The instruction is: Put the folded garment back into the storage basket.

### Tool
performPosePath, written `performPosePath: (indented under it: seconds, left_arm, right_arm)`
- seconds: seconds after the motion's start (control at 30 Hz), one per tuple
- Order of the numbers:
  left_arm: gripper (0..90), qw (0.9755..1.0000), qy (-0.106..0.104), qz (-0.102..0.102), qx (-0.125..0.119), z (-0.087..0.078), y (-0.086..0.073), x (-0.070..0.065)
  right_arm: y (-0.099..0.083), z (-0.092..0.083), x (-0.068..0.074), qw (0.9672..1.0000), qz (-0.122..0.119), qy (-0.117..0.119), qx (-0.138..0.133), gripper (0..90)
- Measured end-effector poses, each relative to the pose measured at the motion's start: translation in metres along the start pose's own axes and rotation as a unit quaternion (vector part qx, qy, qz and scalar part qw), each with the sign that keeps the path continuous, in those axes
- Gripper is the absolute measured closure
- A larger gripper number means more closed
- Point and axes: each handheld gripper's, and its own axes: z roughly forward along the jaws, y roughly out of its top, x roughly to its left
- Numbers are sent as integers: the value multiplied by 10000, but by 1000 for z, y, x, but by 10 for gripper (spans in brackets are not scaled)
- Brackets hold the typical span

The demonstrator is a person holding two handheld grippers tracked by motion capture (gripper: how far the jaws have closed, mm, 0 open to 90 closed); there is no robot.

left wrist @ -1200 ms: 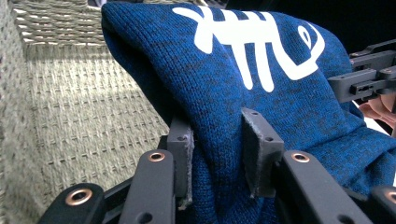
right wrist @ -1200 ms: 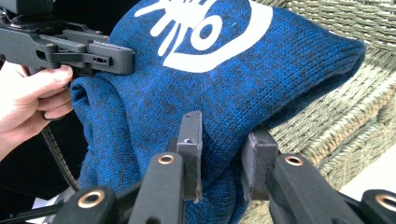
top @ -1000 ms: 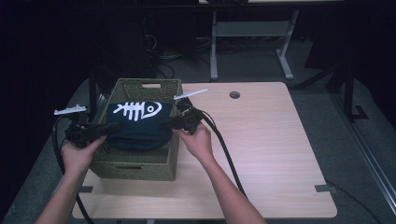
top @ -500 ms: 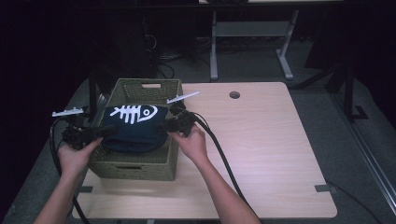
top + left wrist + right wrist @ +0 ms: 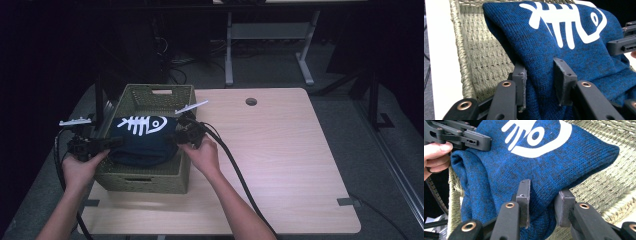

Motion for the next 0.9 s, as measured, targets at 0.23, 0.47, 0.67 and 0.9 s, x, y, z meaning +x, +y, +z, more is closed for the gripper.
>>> performPosePath:
  seconds: [0.23, 0.47, 0.67, 0.9]
  left_arm:
    - [572, 9997, 216, -103, -63, -1, 0, 3]
    - [525, 9991, 325, -213, -148, -4, 1, 7]
    - [529, 9994, 251, -74, -221, -4, 2, 1]
    - [520, 9995, 142, 23, -294, -5, 5, -8]
  right_arm:
    - [0, 2, 4, 9995, -31, -311, -50, 478]
    - [3, -8, 2, 9987, -9, -483, -173, 449]
    - [4, -12, 4, 9991, -33, -342, -267, 457]
    - [4, -17, 2, 9993, 2, -187, -339, 448]
